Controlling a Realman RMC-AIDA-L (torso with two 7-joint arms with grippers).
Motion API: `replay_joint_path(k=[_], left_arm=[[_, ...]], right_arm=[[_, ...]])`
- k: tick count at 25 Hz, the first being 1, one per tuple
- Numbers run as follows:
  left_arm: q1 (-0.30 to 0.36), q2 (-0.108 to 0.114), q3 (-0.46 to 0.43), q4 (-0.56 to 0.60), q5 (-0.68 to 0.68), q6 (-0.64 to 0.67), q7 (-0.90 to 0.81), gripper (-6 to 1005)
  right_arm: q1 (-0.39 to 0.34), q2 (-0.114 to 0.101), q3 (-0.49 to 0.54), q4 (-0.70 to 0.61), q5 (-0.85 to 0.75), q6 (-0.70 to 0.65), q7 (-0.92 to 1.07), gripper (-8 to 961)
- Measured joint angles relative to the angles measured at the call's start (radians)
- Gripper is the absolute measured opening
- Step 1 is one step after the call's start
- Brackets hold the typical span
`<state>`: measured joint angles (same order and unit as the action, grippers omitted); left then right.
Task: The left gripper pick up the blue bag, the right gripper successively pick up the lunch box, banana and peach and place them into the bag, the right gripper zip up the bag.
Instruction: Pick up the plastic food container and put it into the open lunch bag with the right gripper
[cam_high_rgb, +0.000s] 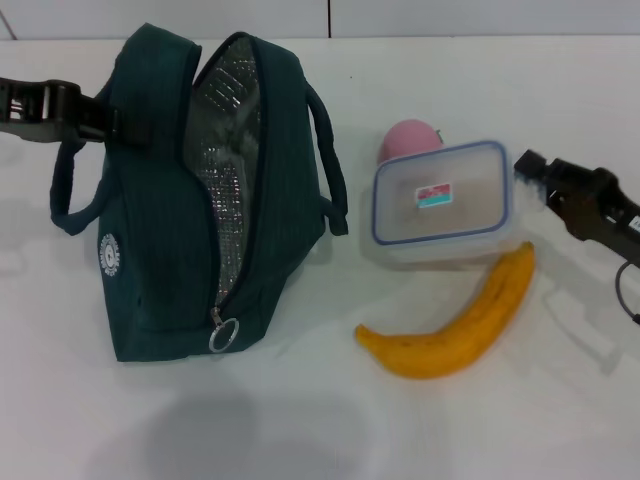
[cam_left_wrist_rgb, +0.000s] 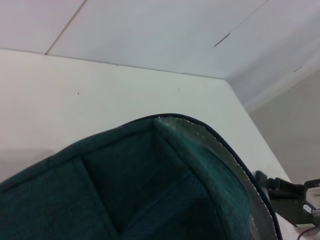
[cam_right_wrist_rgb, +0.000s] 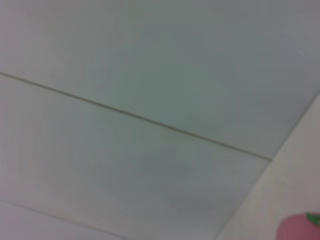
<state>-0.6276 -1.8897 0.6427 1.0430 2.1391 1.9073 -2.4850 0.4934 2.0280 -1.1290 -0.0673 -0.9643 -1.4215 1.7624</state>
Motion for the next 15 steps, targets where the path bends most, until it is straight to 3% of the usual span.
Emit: replay_joint_path(k=[15], left_arm=[[-0.029,0.008,0.000,-0.035,0.005,-0.001,-0.006,32]], right_arm=[[-0.049,-0.007,0.003,-0.011,0.150,-0.137,-0.006,96]])
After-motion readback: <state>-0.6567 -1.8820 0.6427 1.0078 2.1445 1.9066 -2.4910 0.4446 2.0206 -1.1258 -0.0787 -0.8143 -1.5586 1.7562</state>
